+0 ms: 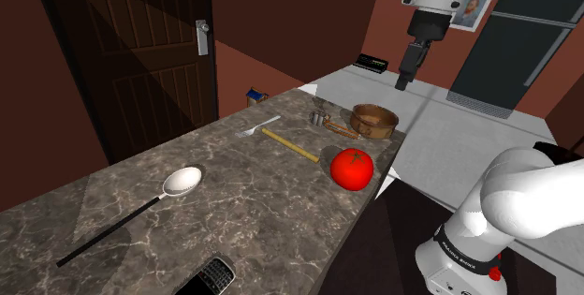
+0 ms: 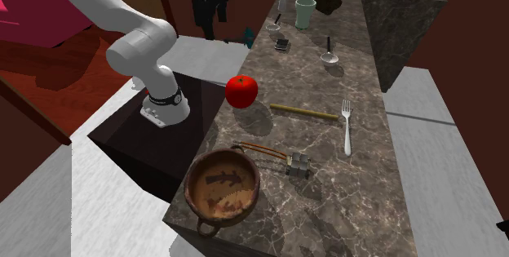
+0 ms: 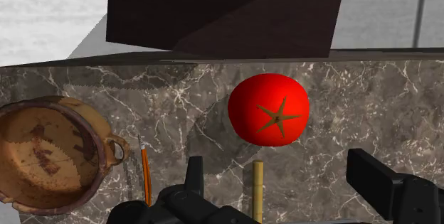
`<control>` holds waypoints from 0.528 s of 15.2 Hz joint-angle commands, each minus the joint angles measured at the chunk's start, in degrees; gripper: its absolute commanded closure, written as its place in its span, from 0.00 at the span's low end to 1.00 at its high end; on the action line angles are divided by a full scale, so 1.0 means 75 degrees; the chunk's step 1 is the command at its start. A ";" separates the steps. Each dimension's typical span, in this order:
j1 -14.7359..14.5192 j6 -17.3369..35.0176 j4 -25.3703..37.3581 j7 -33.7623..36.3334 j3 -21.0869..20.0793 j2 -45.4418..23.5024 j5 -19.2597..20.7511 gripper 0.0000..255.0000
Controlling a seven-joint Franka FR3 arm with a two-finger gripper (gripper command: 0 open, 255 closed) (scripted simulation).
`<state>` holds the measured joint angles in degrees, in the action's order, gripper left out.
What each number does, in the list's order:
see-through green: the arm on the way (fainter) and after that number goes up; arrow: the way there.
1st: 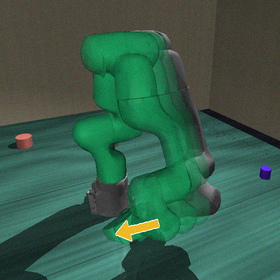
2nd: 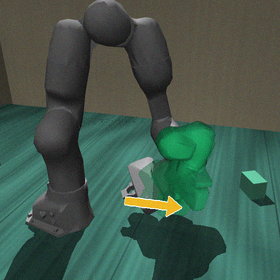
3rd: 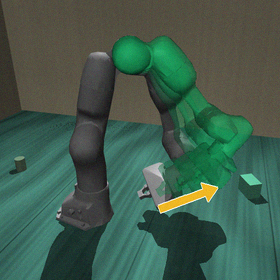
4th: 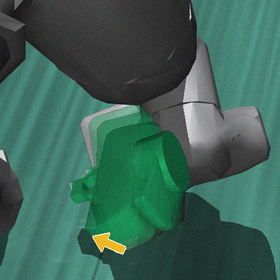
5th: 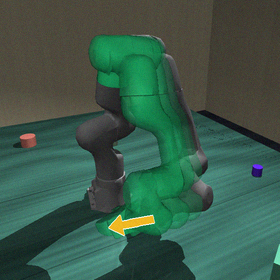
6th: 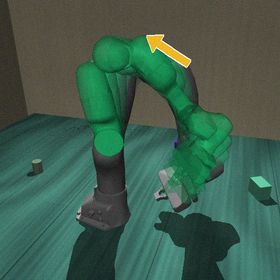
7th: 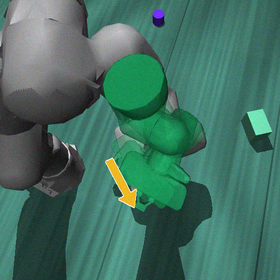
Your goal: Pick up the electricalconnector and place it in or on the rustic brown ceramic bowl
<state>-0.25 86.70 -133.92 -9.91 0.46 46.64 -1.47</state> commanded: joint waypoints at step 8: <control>0.0165 0.1780 -0.0593 -0.0282 0.0292 -0.1175 0.0273 0.00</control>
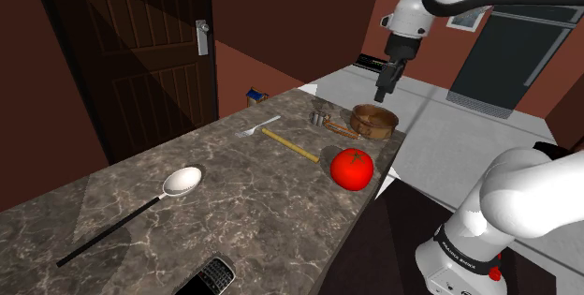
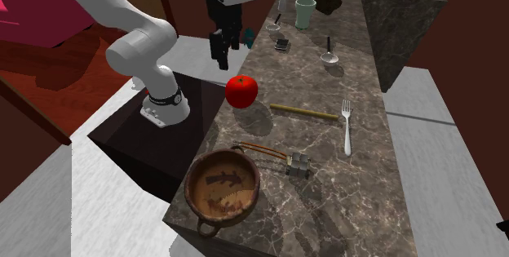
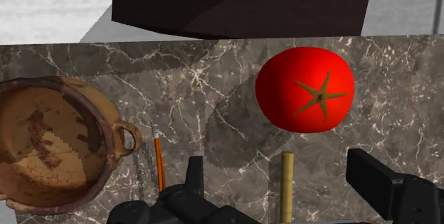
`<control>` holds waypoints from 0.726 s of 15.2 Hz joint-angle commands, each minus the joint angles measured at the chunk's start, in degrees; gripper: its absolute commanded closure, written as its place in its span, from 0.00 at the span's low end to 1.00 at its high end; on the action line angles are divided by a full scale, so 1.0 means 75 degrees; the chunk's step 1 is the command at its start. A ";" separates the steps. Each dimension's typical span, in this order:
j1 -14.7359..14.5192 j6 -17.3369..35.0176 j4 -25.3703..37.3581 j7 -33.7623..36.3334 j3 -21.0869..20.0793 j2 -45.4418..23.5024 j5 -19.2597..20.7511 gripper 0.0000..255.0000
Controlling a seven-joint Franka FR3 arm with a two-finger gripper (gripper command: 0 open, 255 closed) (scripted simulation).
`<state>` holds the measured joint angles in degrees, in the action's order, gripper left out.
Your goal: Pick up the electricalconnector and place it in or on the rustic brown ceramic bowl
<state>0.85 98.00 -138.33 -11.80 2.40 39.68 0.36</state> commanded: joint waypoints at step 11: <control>0.0234 0.2871 0.0118 -0.0431 0.0502 -0.2931 0.0253 0.00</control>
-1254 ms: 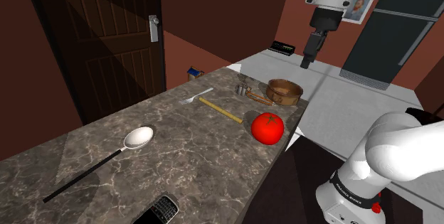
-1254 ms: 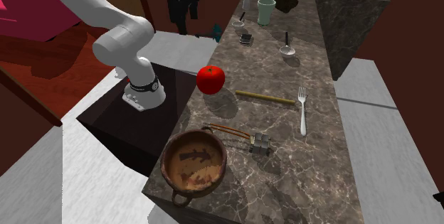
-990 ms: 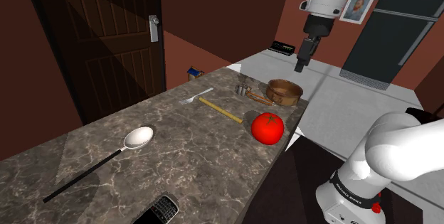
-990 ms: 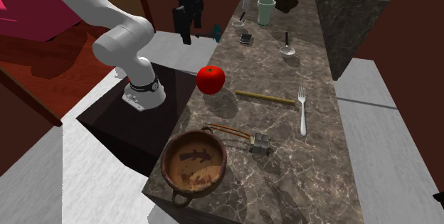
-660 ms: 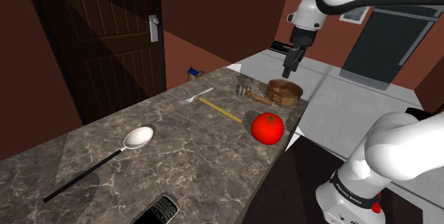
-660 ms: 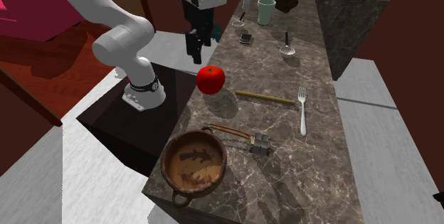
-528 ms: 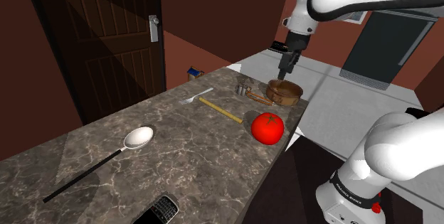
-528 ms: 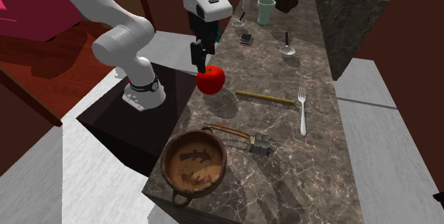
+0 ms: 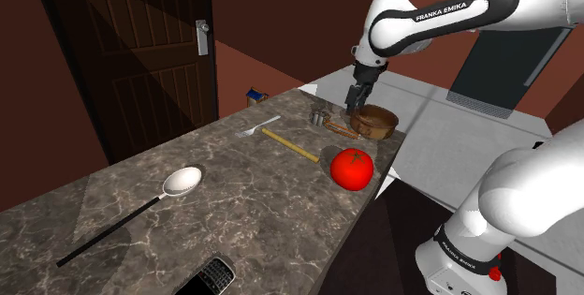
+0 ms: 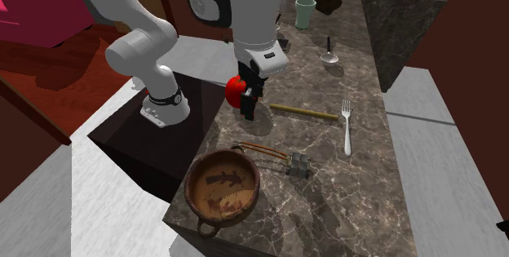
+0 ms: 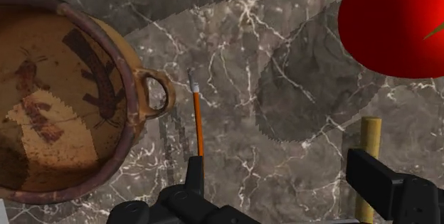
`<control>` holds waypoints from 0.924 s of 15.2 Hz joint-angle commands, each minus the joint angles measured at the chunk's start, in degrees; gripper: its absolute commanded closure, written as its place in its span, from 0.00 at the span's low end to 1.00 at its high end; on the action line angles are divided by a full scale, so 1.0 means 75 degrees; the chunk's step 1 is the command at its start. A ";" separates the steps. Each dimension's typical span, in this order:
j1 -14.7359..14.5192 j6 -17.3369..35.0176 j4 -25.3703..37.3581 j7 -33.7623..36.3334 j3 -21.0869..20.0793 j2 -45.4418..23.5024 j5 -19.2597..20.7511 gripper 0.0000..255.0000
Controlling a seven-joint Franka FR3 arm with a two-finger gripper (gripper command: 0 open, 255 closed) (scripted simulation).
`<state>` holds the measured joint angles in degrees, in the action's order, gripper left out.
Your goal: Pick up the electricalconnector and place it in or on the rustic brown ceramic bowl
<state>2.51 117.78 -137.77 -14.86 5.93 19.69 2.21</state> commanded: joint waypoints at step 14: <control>0.0154 0.2273 0.0697 -0.0426 0.0311 -0.2935 -0.0188 0.00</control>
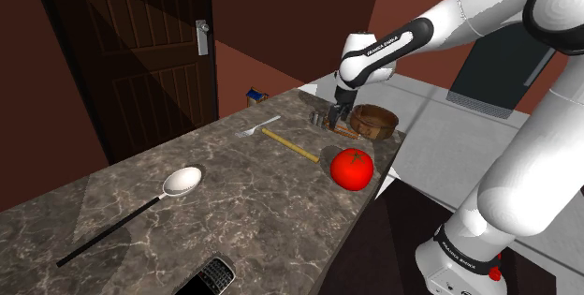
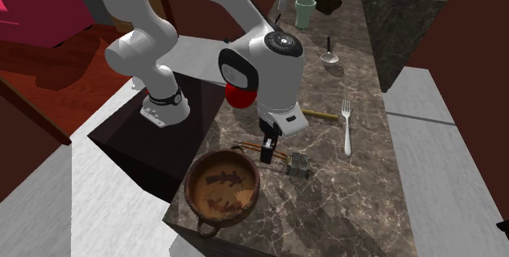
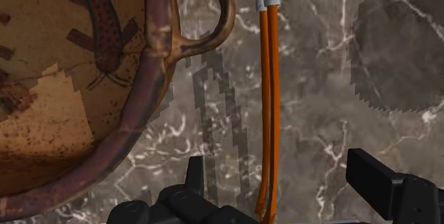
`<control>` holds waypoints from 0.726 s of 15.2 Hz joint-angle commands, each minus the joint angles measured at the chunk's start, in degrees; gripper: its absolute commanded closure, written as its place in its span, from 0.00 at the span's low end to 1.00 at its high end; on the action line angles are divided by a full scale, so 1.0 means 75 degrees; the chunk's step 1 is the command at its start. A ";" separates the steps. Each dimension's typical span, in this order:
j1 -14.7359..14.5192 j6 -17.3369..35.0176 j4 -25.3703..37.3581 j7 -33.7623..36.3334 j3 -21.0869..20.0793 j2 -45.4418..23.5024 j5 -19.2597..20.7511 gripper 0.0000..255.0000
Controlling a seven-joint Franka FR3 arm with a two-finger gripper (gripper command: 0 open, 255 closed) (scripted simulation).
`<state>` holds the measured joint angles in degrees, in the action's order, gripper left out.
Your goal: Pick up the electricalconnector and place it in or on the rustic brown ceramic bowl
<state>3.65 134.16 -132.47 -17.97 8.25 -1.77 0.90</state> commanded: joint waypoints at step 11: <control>0.0005 0.0248 -0.0059 -0.0027 0.0001 -0.0186 -0.0034 1.00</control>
<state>3.69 136.02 -132.91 -18.17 8.26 -3.16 0.64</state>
